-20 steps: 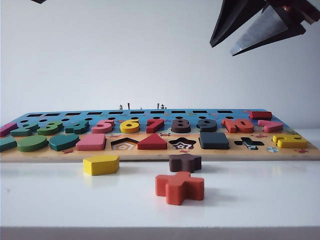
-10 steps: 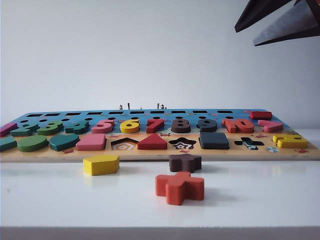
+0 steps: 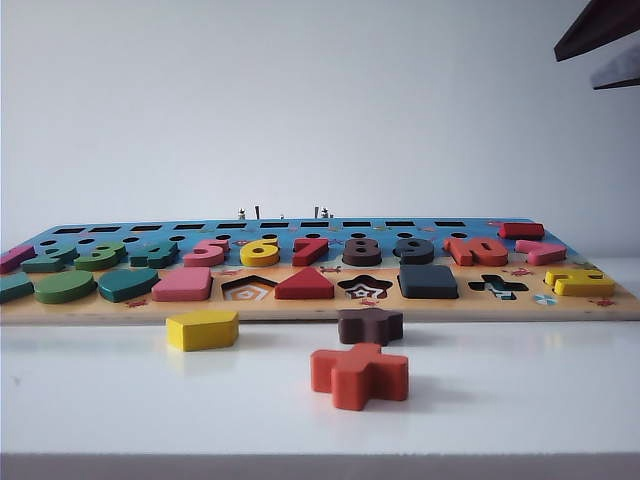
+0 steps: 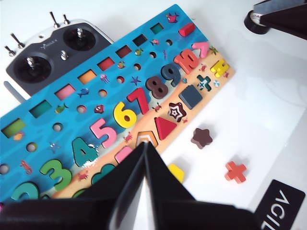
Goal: Insert the cube into the slot.
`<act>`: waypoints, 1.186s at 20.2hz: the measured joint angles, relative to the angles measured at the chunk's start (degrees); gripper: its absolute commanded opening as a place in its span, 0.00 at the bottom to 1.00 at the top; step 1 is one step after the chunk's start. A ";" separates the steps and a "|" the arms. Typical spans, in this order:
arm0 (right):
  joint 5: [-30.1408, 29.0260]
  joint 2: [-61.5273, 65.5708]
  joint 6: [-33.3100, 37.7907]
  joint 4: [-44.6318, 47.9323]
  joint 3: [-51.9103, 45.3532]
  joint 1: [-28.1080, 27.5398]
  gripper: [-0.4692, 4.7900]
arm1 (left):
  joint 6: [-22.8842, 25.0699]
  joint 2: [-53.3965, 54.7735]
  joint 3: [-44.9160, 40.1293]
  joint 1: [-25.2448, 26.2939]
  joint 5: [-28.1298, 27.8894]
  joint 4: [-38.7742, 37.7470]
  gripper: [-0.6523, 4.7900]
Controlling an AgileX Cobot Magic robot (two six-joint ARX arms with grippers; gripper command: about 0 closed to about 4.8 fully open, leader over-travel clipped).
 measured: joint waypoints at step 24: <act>8.00 -26.18 -0.31 4.42 -18.49 -18.97 0.44 | 0.17 -7.87 -13.05 12.33 -12.63 21.00 0.16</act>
